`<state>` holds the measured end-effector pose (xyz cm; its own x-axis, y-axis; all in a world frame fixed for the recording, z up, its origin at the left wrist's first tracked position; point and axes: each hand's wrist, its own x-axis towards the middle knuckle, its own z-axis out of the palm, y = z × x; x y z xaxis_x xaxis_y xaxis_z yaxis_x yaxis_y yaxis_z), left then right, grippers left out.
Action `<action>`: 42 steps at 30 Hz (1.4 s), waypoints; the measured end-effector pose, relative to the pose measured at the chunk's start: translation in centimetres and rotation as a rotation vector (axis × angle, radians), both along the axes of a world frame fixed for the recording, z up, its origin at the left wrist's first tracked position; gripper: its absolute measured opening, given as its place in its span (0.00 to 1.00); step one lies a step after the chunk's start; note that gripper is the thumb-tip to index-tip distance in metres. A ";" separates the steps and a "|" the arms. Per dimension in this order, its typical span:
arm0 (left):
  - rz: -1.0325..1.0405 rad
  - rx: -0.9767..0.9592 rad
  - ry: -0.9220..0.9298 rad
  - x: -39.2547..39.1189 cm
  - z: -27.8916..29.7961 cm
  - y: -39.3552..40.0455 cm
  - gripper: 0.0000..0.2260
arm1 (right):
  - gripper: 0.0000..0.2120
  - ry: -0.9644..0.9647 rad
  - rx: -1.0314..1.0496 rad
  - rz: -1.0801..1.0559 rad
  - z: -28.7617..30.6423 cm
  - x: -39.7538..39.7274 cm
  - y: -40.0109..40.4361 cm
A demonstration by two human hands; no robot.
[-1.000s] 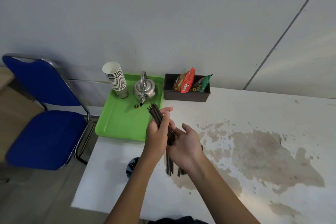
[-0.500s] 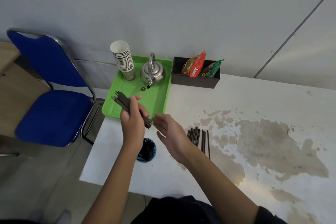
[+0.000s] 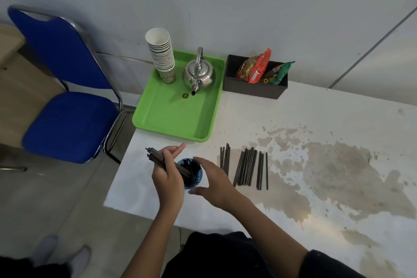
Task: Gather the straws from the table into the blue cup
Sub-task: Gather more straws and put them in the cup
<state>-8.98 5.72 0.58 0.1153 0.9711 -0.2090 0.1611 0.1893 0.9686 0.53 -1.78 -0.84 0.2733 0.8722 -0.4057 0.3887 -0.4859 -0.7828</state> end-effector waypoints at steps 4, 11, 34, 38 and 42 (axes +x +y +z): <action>-0.030 0.035 0.024 0.0 -1.5 -0.6 0.17 | 0.37 -0.005 0.037 -0.011 -0.3 -0.2 0.0; -0.133 0.034 0.050 -0.3 -3.2 -0.6 0.13 | 0.35 0.004 0.075 -0.012 -0.7 -0.2 -0.1; -0.222 -0.177 -0.055 -1.0 -2.9 -0.4 0.19 | 0.35 -0.003 0.080 -0.018 -1.0 -0.2 -0.2; -0.201 -0.127 -0.034 -1.3 -2.9 -0.5 0.23 | 0.35 0.000 0.078 -0.020 -0.8 -0.2 -0.3; -0.223 -0.107 0.001 -1.3 -2.6 -0.4 0.21 | 0.37 -0.018 0.051 -0.018 -0.9 -0.2 -0.4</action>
<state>-10.25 5.35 -2.00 0.3237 0.8941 -0.3096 0.2115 0.2506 0.9447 0.33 -2.15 -1.75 0.2958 0.8864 -0.3561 0.3945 -0.4529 -0.7995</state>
